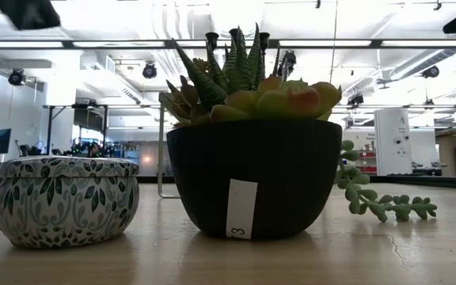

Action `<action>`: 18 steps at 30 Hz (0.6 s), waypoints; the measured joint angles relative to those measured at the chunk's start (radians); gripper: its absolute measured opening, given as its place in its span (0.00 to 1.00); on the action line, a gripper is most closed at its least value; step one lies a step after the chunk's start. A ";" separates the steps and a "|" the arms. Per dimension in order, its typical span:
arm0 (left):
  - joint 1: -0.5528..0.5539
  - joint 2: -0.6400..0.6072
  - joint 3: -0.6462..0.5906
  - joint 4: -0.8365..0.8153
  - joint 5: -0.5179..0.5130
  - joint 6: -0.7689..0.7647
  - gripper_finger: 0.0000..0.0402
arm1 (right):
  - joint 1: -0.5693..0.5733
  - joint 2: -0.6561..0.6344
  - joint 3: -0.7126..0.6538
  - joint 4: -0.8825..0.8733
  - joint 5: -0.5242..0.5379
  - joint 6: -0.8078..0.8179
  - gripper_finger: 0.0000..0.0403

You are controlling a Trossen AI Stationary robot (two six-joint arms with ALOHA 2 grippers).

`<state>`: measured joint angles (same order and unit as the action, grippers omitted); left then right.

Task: Pick & Place candle stick holders
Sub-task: Put the left pink candle holder on the shelf

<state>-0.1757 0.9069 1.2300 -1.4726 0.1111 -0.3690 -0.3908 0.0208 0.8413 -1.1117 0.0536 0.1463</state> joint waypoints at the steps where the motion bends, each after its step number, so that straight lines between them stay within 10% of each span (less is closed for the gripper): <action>1: -0.035 0.007 0.005 -0.028 0.006 -0.008 0.34 | 0.000 0.000 0.000 0.000 0.000 0.000 0.02; 18: -0.435 0.035 -0.196 0.136 0.031 -0.234 0.34 | 0.000 0.000 0.000 0.000 0.000 0.000 0.02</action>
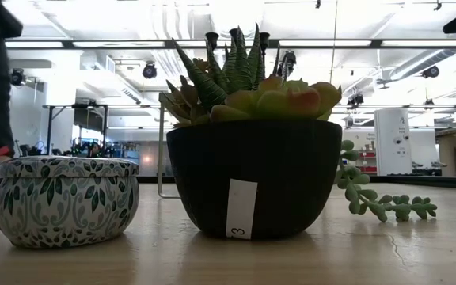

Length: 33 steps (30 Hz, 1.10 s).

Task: Pick & Place candle stick holders
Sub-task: Put the left pink candle holder on the shelf

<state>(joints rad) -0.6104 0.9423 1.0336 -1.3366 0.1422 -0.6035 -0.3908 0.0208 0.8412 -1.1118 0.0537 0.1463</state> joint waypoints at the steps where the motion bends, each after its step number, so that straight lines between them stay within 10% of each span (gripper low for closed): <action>1: -0.017 -0.002 -0.024 0.016 -0.002 -0.019 0.34 | 0.000 0.000 0.000 0.000 0.000 0.000 0.02; 23: -0.417 0.003 -0.464 0.599 -0.118 -0.695 0.34 | 0.000 0.000 0.000 0.000 0.000 0.000 0.02; 33: -0.435 0.039 -0.556 0.906 -0.234 -0.750 0.34 | 0.000 0.000 0.000 0.000 0.000 0.000 0.02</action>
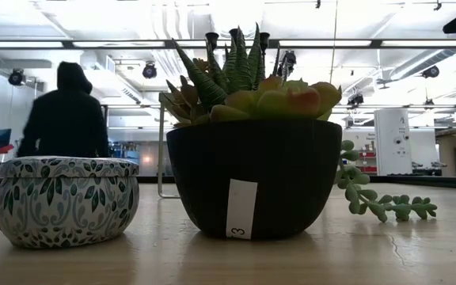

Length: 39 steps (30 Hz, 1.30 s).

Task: Pick & Place candle stick holders
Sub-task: Put the left pink candle holder on the shelf

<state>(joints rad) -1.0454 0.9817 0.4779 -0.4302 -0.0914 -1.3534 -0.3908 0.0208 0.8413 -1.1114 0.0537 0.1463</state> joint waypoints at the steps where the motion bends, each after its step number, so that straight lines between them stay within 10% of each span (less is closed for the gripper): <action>1: 0.000 0.006 -0.002 0.002 -0.019 -0.004 0.34 | 0.000 0.000 0.000 0.000 0.000 0.000 0.02; 19: 0.002 0.139 -0.009 0.170 -0.100 0.227 0.68 | 0.000 0.000 0.000 0.000 0.000 0.000 0.02; 39: 0.003 0.172 -0.009 0.243 -0.224 0.636 0.66 | 0.000 0.000 0.000 0.000 0.000 0.000 0.02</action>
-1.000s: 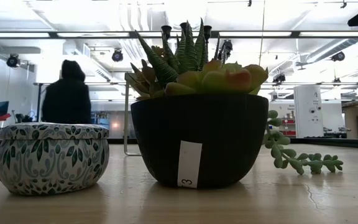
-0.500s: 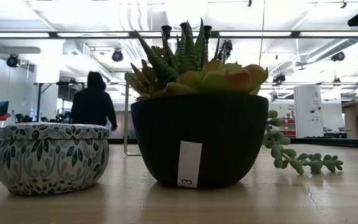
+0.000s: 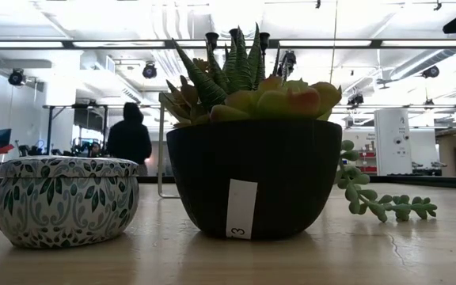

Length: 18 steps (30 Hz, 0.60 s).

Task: Pick & Place candle stick holders
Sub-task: Put the left pink candle holder on the shelf

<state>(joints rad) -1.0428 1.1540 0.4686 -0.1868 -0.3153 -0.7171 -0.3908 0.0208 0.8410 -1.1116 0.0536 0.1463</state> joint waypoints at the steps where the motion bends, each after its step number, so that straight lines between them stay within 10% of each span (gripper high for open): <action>1: 0.000 0.002 0.000 0.000 -0.001 0.014 0.65 | 0.000 0.000 0.000 0.000 0.000 0.000 0.02; 18: 0.007 0.074 0.000 0.165 -0.058 0.264 0.47 | 0.000 0.000 0.000 0.000 0.000 0.000 0.02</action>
<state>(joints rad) -1.0359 1.2276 0.4686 -0.0220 -0.3737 -0.4527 -0.3908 0.0208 0.8410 -1.1115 0.0536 0.1463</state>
